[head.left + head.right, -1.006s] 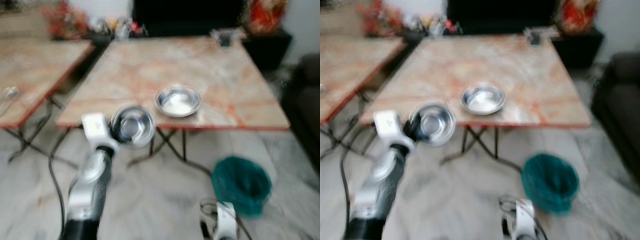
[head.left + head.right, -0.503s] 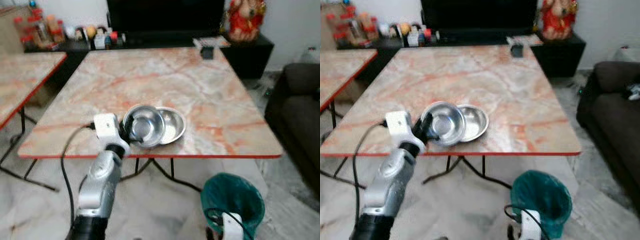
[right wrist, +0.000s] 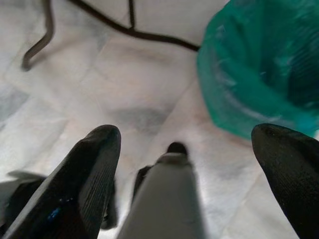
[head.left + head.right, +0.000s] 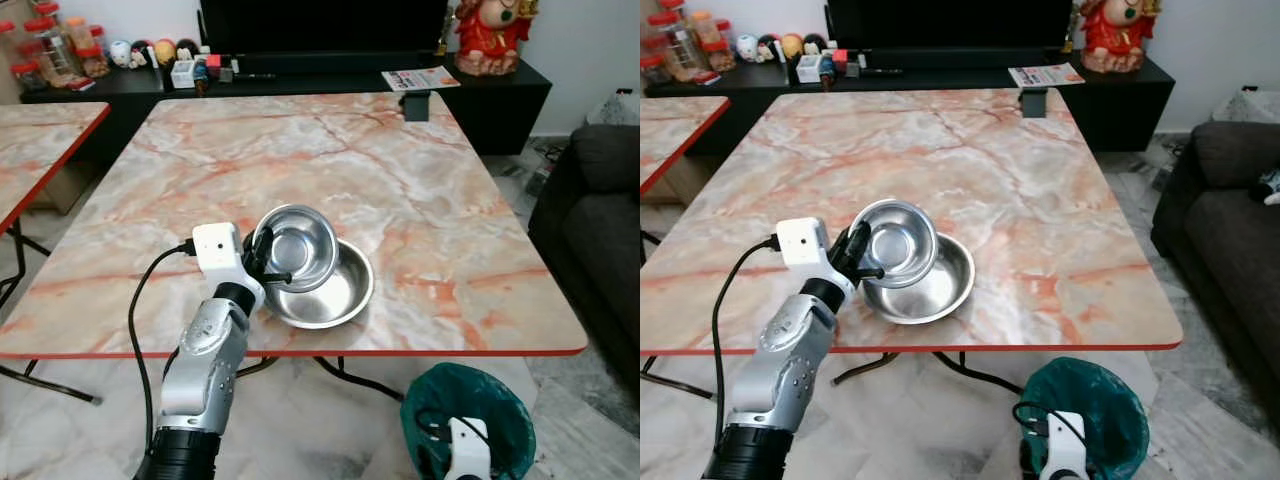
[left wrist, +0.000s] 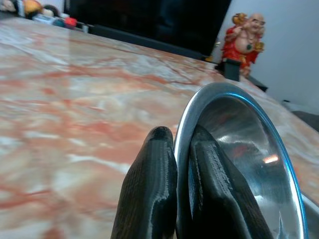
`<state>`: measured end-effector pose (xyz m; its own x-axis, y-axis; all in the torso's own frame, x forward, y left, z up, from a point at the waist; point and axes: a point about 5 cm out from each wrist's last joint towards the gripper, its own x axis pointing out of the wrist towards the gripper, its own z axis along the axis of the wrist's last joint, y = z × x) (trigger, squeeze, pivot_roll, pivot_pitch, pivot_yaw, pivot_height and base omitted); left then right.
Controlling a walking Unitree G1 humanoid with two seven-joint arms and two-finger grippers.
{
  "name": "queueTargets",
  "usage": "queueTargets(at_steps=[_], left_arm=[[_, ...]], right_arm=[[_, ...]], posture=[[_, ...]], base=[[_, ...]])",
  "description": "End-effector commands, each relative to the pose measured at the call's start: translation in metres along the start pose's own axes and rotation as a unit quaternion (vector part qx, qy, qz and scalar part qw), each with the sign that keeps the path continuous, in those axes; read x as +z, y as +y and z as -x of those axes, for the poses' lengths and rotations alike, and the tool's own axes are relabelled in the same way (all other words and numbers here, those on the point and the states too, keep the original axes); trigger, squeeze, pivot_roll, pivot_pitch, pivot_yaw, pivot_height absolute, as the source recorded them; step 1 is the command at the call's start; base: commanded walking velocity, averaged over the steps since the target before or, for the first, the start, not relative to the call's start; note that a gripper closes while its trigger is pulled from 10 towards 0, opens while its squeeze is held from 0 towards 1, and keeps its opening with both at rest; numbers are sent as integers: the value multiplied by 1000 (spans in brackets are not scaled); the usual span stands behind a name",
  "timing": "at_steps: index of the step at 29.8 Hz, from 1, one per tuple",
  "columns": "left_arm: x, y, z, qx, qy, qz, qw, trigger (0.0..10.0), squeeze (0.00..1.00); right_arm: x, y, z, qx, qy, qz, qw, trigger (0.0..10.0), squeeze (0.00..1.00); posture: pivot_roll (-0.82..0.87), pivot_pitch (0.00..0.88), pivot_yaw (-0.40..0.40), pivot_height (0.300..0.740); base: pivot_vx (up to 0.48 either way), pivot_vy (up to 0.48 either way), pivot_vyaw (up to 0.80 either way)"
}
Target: Setting the table
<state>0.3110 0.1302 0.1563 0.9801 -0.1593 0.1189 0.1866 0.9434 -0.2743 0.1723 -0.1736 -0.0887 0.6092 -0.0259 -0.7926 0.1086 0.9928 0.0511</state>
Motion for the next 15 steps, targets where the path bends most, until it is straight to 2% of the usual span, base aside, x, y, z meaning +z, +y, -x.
queueTargets(at_steps=[1,3,6,7,9,13,14,15], left_arm=[[0,-8,1,-28,7,14,999,10000,0],[-5,-14,4,-54,28,21,998,10000,0],[-10,-15,6,-61,43,28,997,10000,0],[-12,-16,6,-54,46,52,996,10000,0],[-11,-15,4,-39,44,75,995,10000,0],[-12,-15,1,-20,46,93,994,10000,0],[-13,-17,-3,-7,48,121,991,10000,0],[-14,-19,-4,-5,49,132,990,10000,0]], right_arm=[[-2,-6,1,-9,3,-1,1000,10000,0],[-3,-6,1,-9,3,-2,1000,10000,0],[-3,-5,1,-8,4,-2,1000,10000,0],[-3,-5,1,-8,4,-2,1000,10000,0],[-3,-5,1,-8,4,-3,1000,10000,0],[-3,-4,1,-8,4,-3,1000,10000,0],[-3,-4,1,-8,4,-3,1000,10000,0],[-3,-4,1,-7,5,-2,1000,10000,0]], posture=[[46,49,34,707],[47,49,35,707],[46,50,36,707],[46,50,37,707],[48,50,38,707],[49,49,38,707],[50,48,36,707],[50,48,37,707]], base=[[0,0,0],[0,0,0],[0,0,0],[0,0,0],[0,0,0],[0,0,0],[0,0,0],[0,0,0]])
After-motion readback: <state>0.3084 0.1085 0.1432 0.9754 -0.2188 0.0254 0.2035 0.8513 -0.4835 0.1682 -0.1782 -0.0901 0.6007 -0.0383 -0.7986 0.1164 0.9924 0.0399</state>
